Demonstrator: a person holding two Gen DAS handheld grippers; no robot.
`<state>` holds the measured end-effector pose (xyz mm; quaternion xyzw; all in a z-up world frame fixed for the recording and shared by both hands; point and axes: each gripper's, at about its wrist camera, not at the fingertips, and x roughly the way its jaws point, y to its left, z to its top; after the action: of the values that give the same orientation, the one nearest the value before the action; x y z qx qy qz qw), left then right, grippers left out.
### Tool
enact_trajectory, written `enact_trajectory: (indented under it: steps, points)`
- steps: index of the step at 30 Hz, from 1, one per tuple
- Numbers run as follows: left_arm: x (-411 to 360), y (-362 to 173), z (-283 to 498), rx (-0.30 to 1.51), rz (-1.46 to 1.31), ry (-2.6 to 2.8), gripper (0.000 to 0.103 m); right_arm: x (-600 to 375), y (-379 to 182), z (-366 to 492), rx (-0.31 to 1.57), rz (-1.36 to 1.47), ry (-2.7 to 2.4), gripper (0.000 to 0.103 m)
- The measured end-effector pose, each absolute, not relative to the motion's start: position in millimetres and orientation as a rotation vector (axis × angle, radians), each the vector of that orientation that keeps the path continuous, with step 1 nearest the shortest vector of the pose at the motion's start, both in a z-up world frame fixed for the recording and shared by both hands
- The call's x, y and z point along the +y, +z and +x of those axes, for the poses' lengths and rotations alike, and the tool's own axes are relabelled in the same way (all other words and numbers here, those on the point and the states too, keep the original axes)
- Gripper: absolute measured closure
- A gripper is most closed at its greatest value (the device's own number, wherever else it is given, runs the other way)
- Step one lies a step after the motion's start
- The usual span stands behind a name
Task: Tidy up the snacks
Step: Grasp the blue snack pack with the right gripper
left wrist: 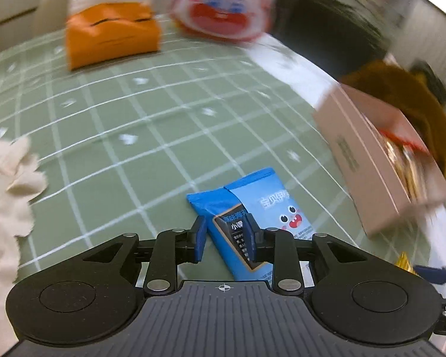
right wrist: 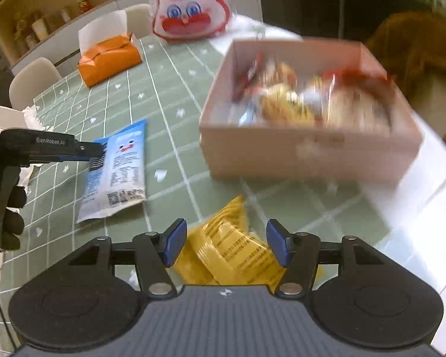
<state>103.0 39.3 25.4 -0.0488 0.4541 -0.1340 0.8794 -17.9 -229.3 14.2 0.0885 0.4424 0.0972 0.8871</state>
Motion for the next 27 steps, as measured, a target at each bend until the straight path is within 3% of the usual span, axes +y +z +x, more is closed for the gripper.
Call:
enact_trajectory:
  steps: [5, 13, 15, 20, 27]
  points:
    - [32.7, 23.7, 89.1, 0.968, -0.122, -0.326, 0.073, -209.8, 4.5, -37.4, 0.950, 0.227, 0.246, 0.037]
    - [48.1, 30.7, 61.6, 1.012, -0.233, -0.302, 0.073, -172.0, 16.4, -44.1, 0.888, 0.176, 0.364, 0.036]
    - [59.7, 32.7, 58.6, 1.012, -0.299, -0.273, 0.073, -160.0, 24.8, -34.3, 0.856, 0.140, 0.387, 0.029]
    - [80.5, 40.5, 49.2, 0.989, -0.367, -0.224, 0.073, -115.9, 27.5, 8.8, 0.892, 0.063, 0.422, 0.028]
    - [97.1, 47.2, 36.3, 0.959, -0.422, -0.191, 0.073, -61.9, 18.4, 38.6, 0.908, -0.138, 0.344, 0.018]
